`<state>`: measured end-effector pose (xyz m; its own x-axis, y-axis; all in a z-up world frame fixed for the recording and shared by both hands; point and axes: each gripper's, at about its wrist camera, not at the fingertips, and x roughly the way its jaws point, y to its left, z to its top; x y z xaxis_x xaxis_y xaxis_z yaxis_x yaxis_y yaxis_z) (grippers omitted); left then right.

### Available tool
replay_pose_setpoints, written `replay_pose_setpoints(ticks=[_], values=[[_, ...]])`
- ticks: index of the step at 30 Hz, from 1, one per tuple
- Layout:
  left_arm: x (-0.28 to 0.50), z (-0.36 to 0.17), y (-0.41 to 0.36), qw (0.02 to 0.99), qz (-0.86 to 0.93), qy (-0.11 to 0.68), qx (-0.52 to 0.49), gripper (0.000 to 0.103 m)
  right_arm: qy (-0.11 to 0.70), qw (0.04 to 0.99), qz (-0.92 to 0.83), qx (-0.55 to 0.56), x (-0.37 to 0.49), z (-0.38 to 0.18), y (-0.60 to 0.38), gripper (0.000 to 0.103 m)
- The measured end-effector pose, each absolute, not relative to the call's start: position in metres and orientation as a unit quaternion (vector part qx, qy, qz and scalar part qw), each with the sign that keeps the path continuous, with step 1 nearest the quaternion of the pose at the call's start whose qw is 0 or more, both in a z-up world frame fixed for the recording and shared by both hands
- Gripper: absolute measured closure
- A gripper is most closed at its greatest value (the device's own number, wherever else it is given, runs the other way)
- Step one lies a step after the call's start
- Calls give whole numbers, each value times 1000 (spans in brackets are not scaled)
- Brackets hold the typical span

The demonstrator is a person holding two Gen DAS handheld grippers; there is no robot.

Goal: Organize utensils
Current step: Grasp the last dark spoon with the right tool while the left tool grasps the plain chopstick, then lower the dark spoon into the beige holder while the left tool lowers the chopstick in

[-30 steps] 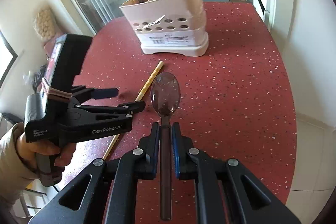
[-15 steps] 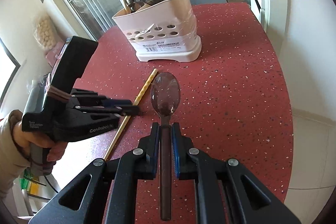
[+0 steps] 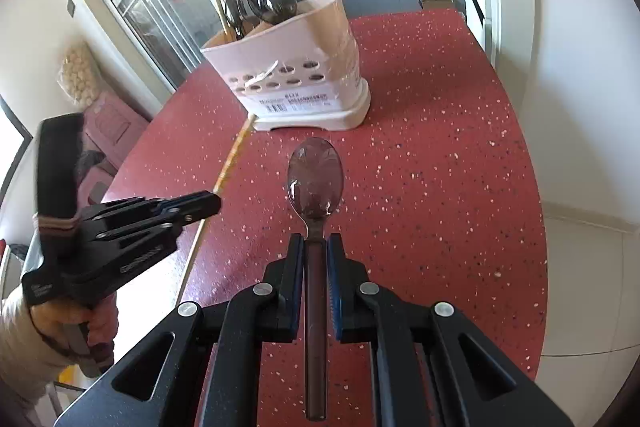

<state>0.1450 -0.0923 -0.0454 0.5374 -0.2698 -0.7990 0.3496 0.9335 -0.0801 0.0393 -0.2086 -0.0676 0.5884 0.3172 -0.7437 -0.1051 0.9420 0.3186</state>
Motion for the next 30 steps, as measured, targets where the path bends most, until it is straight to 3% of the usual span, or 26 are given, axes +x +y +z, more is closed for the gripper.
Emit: replay_pose_setpoints(ticks=[16, 30], values=[[151, 42, -53, 931, -159, 324, -47, 67, 364, 912, 127, 138, 62, -7, -207, 90], [229, 106, -42, 958, -143, 230, -97, 66, 274, 940, 136, 148, 132, 51, -205, 90]])
